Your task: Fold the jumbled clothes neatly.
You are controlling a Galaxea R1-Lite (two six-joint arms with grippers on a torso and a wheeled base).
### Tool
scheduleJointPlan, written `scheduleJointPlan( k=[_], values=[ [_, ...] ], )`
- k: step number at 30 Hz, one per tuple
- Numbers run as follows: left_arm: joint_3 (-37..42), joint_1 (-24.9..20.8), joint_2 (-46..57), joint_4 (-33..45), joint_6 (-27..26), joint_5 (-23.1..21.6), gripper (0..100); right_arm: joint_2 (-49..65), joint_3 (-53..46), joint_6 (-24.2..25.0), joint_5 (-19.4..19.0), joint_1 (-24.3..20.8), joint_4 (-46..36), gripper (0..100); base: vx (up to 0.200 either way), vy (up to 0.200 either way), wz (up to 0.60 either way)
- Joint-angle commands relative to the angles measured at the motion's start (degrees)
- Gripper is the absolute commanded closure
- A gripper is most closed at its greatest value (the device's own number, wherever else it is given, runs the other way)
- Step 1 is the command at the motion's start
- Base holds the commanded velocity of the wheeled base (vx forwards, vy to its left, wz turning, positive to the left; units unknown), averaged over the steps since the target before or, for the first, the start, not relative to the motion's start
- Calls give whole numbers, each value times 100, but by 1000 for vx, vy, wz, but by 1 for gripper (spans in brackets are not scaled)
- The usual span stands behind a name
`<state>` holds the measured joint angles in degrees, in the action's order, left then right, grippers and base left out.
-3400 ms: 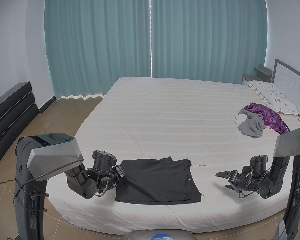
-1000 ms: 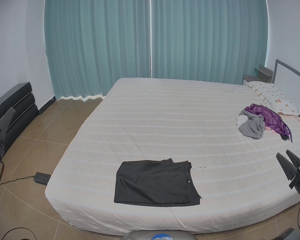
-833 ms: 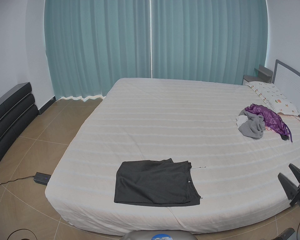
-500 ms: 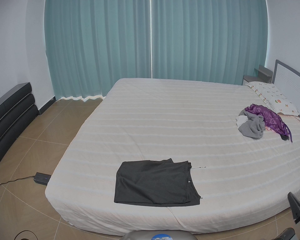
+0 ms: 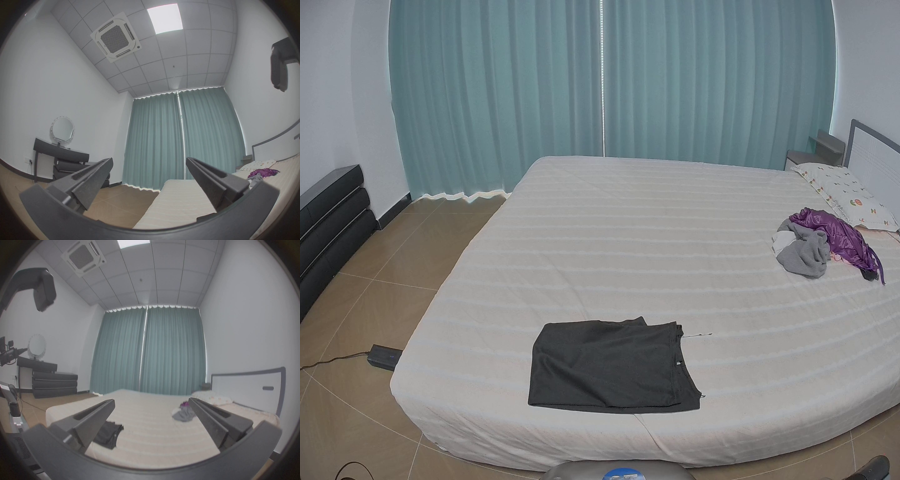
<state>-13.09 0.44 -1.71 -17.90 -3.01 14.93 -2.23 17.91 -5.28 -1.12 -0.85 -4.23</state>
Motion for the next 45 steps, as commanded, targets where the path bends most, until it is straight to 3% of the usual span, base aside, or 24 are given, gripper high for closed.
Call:
scheduleJointPlan(
  k=[1,5,8,11,12,13,15,19,23,27,28,29,33,45],
  values=[
    [1204,-44,171,-1005,-147,-465,0,223,-736,-140,-327,85,1372,0,0,0,0],
    [1309,-44,171,-838,-147,-825,0,223,-1791,-325,-468,85,2849,0,0,0,0],
    [1309,-44,171,-408,-200,-904,0,223,-1782,-272,-424,85,2506,0,0,0,0],
    [1309,-44,171,779,-279,-1159,0,223,-1791,-166,-222,85,1733,0,0,0,0],
    [1309,-44,171,779,-279,-1159,0,223,-1791,-166,-222,85,1733,0,0,0,0],
    [1309,-44,171,1385,-288,-1256,0,223,-1791,-105,51,85,1126,0,0,0,0],
    [1309,-44,171,1473,-86,-1590,0,223,-1791,18,200,85,827,0,0,0,0],
    [1309,-44,171,1438,556,-2100,0,223,-1782,343,112,85,862,0,0,0,0],
    [1309,-44,171,1438,705,-2065,0,223,-1782,809,112,85,845,0,0,0,0],
    [1309,-44,171,1482,644,-1801,0,223,-1782,835,147,85,836,0,0,0,0],
    [1309,-44,171,1746,442,-1274,0,223,-1782,827,165,85,827,0,0,0,0],
    [1300,-44,171,1877,433,-1159,0,223,-1782,827,165,85,819,0,0,0,0],
    [1309,-44,171,1781,354,-1282,0,214,-1703,493,218,94,98,0,0,0,0],
    [1309,-44,171,1790,292,-1309,0,214,-1720,458,112,94,230,0,0,0,0]
  ],
)
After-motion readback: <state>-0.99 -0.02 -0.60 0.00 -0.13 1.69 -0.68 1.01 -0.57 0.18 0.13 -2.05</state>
